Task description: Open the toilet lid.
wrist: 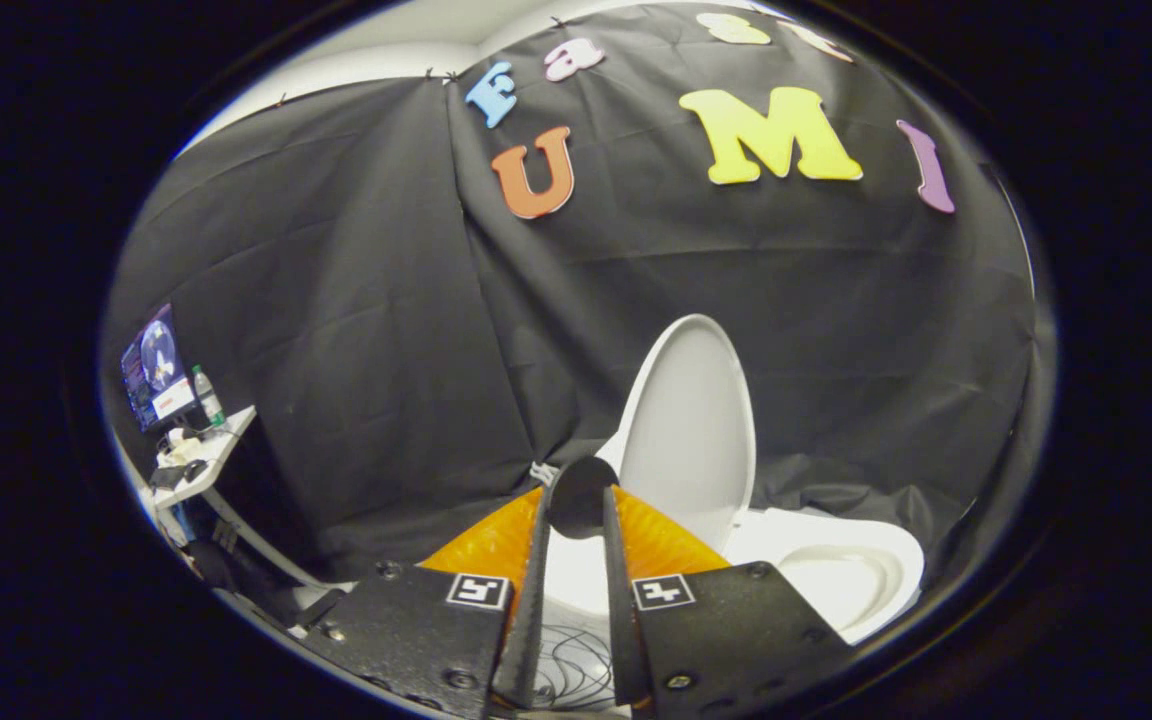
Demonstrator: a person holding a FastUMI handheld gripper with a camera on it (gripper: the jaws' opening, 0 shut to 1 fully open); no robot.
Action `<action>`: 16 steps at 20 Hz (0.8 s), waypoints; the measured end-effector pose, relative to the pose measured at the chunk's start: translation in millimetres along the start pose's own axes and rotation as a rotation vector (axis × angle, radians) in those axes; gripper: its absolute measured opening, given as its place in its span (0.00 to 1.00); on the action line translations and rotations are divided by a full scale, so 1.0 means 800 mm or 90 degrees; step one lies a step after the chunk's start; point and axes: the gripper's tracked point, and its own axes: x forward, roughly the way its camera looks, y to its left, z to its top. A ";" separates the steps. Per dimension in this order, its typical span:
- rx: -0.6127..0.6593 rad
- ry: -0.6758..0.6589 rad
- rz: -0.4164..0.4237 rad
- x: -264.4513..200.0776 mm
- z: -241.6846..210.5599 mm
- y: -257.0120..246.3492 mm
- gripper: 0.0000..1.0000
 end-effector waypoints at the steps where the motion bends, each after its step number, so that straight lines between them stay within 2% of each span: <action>1: 0.004 0.019 0.002 0.000 -0.010 0.000 0.33; 4: -0.008 0.010 -0.018 -0.008 -0.014 -0.015 0.46; 11: 0.019 -0.040 -0.054 -0.066 -0.007 -0.063 0.65; 15: 0.024 -0.058 -0.086 -0.095 -0.015 -0.100 0.96; 16: 0.020 -0.065 -0.098 -0.104 -0.016 -0.109 0.96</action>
